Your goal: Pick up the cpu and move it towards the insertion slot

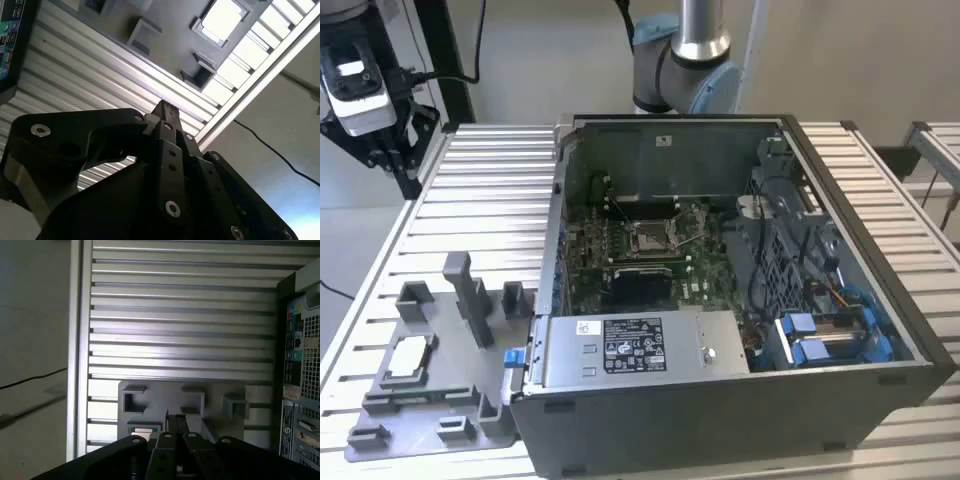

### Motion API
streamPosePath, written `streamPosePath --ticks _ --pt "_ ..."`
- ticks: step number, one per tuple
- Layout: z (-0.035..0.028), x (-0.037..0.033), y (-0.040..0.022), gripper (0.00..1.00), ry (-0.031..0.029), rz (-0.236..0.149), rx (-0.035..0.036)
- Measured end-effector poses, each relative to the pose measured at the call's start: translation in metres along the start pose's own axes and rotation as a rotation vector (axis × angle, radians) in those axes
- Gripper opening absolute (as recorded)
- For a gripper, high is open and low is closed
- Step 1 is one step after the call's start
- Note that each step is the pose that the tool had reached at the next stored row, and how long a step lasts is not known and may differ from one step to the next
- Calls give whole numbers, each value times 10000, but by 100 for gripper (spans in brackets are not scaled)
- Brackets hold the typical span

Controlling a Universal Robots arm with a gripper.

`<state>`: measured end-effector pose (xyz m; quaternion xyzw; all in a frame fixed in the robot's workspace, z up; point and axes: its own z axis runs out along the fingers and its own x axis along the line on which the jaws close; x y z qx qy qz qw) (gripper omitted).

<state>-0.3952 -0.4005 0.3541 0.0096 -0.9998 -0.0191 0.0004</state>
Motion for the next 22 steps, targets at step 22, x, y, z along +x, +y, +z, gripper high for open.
streamPosePath --ticks 22 --pt "3 137 -258 0 -1 0 -1"
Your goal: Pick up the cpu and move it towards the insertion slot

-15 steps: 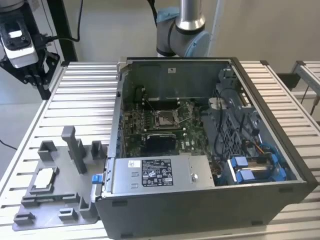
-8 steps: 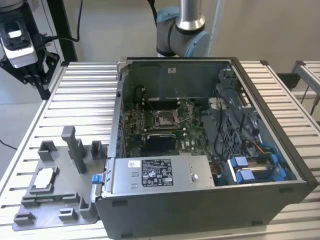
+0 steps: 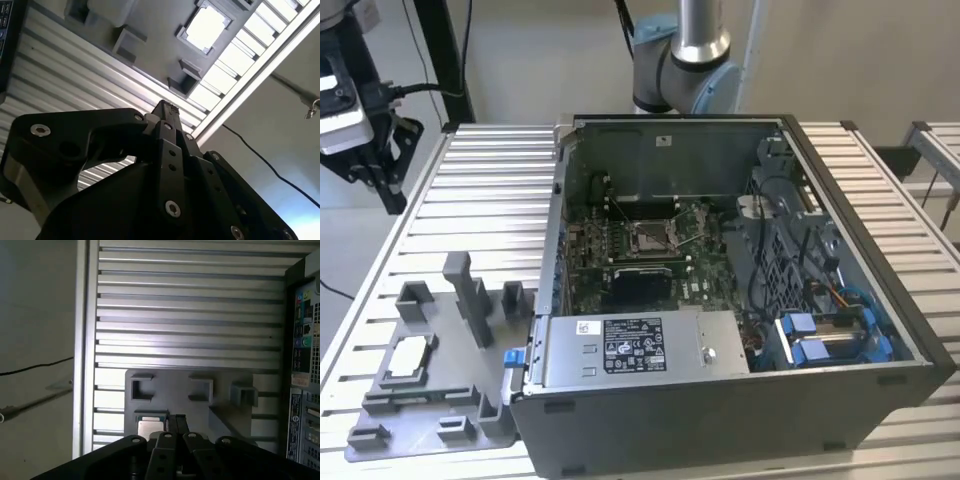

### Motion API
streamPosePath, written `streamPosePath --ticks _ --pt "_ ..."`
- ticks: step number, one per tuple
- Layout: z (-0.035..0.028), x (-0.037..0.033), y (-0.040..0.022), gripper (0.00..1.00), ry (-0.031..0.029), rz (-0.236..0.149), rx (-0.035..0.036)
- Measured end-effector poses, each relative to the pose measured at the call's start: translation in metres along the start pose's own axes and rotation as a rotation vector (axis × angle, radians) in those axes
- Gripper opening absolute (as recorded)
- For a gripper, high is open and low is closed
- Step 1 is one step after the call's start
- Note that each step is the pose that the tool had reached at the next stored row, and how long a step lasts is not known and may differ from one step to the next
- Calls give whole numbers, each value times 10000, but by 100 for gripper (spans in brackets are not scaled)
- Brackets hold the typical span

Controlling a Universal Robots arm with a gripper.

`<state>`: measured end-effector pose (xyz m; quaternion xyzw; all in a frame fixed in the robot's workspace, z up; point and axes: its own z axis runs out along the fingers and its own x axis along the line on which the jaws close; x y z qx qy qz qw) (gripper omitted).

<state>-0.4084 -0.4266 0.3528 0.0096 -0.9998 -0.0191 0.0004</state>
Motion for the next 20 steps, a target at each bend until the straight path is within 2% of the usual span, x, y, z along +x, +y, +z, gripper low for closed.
streamPosePath --ticks 7,10,13,20 --pt "19 121 -221 0 0 0 0" --pt "30 161 -287 0 1 -1 1" --pt "38 198 -298 0 1 1 1" --pt "38 208 -297 0 0 1 0"
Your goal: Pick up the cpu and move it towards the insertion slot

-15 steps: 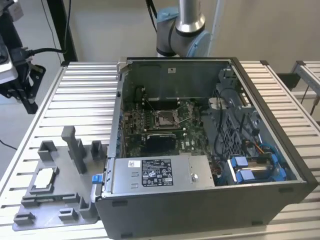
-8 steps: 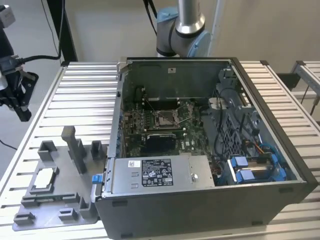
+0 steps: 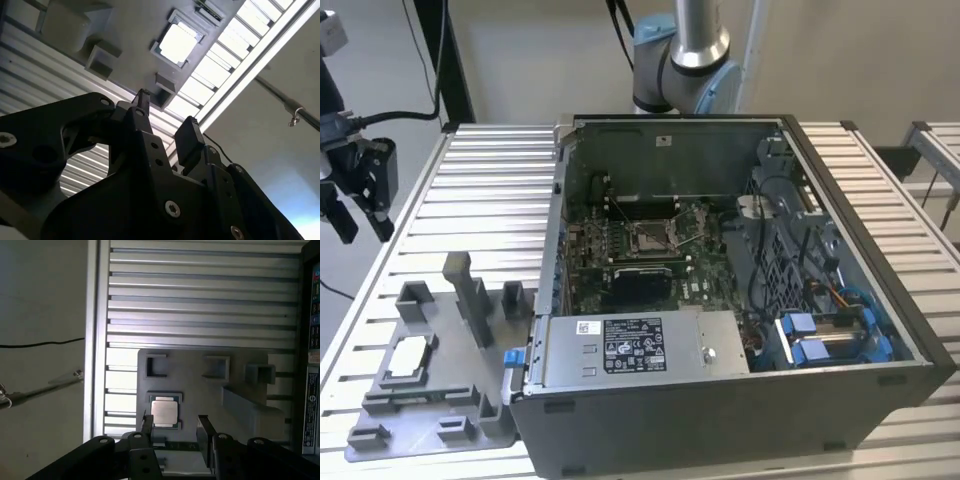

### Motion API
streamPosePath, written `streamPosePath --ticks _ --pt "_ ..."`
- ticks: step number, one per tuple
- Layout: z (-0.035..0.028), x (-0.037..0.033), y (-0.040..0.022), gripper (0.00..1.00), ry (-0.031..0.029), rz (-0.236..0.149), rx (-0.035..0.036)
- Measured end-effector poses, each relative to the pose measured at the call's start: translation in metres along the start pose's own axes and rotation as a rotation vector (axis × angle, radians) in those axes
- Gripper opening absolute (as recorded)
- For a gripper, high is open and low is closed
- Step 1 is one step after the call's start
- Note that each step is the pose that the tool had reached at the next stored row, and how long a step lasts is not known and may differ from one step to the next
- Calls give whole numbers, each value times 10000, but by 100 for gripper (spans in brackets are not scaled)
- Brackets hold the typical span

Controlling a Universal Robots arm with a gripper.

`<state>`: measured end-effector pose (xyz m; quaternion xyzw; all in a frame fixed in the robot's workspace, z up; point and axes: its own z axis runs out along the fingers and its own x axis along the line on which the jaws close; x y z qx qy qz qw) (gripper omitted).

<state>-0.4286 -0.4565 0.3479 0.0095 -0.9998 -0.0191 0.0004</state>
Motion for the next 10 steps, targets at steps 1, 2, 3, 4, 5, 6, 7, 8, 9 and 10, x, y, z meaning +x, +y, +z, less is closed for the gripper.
streamPosePath --ticks 1,2,3,4,5,6,7,8,9,10 --pt "0 0 0 0 0 0 0" --pt "0 0 0 0 0 0 0" --pt "0 0 0 0 0 -1 0" --pt "0 1 0 0 0 -1 0" --pt "0 1 0 0 0 0 0" --pt "0 1 0 0 0 -1 0" --pt "2 1 0 0 -1 -1 0" --pt "12 2 -1 0 -2 -5 -1" --pt "28 1 -2 0 0 -13 0" --pt "45 1 -2 0 -3 -28 0"
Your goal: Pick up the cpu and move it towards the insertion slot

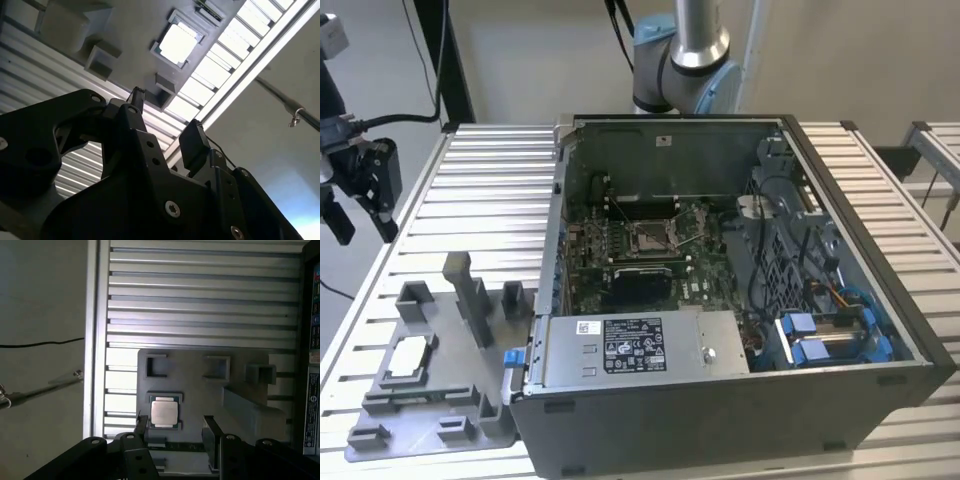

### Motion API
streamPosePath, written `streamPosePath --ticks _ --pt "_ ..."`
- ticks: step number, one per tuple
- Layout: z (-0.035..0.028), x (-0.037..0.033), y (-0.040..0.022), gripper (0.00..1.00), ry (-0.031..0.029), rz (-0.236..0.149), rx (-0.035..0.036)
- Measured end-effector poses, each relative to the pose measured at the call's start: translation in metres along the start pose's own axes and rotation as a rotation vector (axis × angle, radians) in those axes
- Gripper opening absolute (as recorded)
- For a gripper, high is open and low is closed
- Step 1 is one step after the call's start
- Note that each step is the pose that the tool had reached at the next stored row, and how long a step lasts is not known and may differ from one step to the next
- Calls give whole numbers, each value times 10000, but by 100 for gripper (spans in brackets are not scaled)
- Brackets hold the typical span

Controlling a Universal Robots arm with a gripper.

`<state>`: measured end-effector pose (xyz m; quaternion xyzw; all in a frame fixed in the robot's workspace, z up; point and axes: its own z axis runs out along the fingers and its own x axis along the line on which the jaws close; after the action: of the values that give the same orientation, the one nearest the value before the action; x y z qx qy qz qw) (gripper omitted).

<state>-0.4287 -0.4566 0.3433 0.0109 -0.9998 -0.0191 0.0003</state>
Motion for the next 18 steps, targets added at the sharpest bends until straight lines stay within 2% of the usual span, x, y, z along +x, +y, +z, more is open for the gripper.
streamPosePath --ticks 18 --pt "324 0 -21 0 5 -337 0"
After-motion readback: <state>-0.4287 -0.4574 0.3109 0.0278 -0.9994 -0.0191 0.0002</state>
